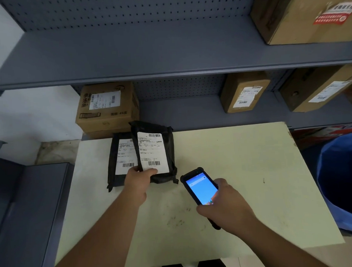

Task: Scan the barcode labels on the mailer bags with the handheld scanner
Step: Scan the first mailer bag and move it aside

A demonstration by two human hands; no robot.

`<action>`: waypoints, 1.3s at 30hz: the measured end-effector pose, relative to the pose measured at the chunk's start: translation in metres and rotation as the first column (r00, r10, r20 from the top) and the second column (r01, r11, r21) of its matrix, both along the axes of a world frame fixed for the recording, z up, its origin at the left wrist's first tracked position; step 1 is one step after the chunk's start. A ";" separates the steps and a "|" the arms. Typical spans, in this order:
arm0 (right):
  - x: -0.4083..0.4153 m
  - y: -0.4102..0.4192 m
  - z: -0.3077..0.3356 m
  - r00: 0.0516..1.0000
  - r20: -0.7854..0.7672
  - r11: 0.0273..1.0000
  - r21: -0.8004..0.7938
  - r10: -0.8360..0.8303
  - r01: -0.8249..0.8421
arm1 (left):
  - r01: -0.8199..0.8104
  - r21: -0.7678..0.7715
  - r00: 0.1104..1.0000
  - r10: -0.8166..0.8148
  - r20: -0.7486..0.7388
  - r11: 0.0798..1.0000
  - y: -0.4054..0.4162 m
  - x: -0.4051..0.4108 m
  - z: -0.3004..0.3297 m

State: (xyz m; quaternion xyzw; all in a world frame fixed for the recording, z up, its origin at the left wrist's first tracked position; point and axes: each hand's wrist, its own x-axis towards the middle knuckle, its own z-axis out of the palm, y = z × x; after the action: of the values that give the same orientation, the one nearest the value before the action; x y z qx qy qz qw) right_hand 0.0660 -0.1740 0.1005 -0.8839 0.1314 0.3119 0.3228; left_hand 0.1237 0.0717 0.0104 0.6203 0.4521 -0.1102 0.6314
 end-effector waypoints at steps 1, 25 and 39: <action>0.002 0.000 0.005 1.000 -0.002 1.000 -0.004 0.011 -0.011 | 0.003 -0.017 1.000 -0.003 0.010 1.000 0.000 -0.002 0.001; 0.021 -0.004 0.068 0.966 -0.251 0.986 0.168 0.065 -0.023 | 0.125 -0.047 0.962 -0.109 0.250 0.991 -0.028 -0.029 0.014; 0.018 -0.005 0.072 0.969 -0.243 0.981 0.194 0.047 0.001 | 0.093 -0.081 0.958 -0.067 0.278 0.992 -0.034 -0.037 0.013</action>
State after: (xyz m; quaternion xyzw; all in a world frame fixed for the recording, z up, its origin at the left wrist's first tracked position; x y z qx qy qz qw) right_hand 0.0843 -0.1786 0.1726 -0.8043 0.1291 0.4343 0.3845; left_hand 0.0864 0.0378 0.0238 0.6172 0.3290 -0.0696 0.7113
